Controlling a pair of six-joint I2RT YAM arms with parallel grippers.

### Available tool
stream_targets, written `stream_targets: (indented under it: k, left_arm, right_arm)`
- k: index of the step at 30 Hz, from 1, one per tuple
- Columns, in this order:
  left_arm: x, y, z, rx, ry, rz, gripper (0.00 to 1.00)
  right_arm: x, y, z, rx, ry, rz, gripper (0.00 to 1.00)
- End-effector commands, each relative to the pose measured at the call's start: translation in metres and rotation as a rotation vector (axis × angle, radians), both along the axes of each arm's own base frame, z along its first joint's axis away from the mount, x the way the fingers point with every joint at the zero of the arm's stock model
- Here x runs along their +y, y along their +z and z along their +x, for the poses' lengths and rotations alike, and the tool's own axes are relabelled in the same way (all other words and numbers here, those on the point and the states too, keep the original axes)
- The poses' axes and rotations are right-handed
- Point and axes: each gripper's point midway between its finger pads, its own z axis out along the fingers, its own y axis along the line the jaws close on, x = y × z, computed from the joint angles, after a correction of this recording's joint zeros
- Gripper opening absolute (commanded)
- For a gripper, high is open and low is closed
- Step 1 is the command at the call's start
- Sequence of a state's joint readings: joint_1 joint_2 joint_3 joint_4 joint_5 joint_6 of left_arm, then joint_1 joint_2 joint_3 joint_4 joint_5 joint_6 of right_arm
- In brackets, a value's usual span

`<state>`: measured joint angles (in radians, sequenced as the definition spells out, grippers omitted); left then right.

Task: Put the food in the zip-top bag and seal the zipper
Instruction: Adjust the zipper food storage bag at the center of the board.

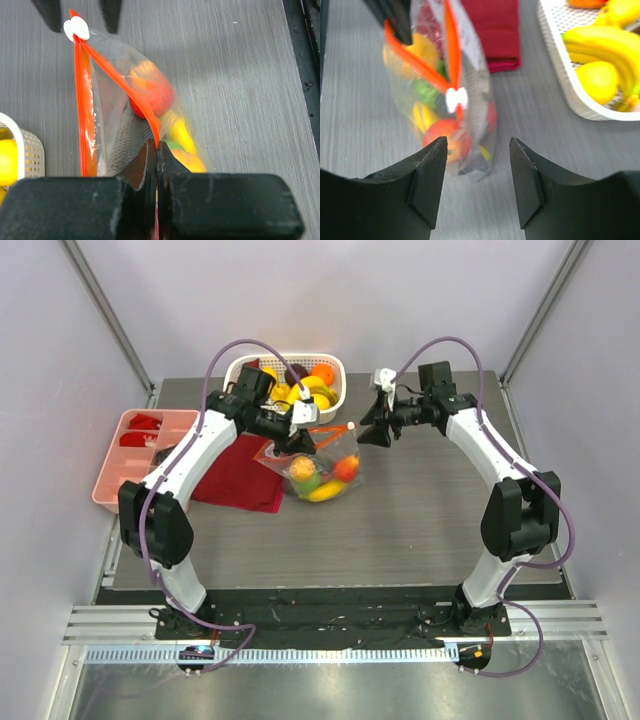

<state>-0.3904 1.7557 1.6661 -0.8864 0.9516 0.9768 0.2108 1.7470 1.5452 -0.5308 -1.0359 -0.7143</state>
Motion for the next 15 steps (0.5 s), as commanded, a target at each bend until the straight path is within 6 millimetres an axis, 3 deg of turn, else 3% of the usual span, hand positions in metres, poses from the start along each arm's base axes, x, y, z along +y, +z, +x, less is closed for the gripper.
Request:
stream_targets:
  k: [1, 6, 11, 15]
  left_arm:
    - [-0.002, 0.009, 0.002, -0.022, -0.019, -0.013, 0.00]
    - [-0.001, 0.008, 0.003, -0.034, -0.025, -0.007, 0.00]
    - [0.003, 0.004, -0.002, -0.040, -0.043, 0.014, 0.00]
    - [0.003, 0.001, -0.002, -0.028, -0.039, 0.021, 0.00]
  right_arm:
    - [0.012, 0.008, -0.025, -0.139, 0.129, 0.010, 0.57]
    - [0.014, 0.001, -0.036, -0.103, 0.155, -0.001, 0.57]
    - [0.023, -0.001, -0.026, -0.062, 0.153, 0.012, 0.56]
    - [0.028, 0.003, -0.021, -0.062, 0.153, 0.017, 0.50]
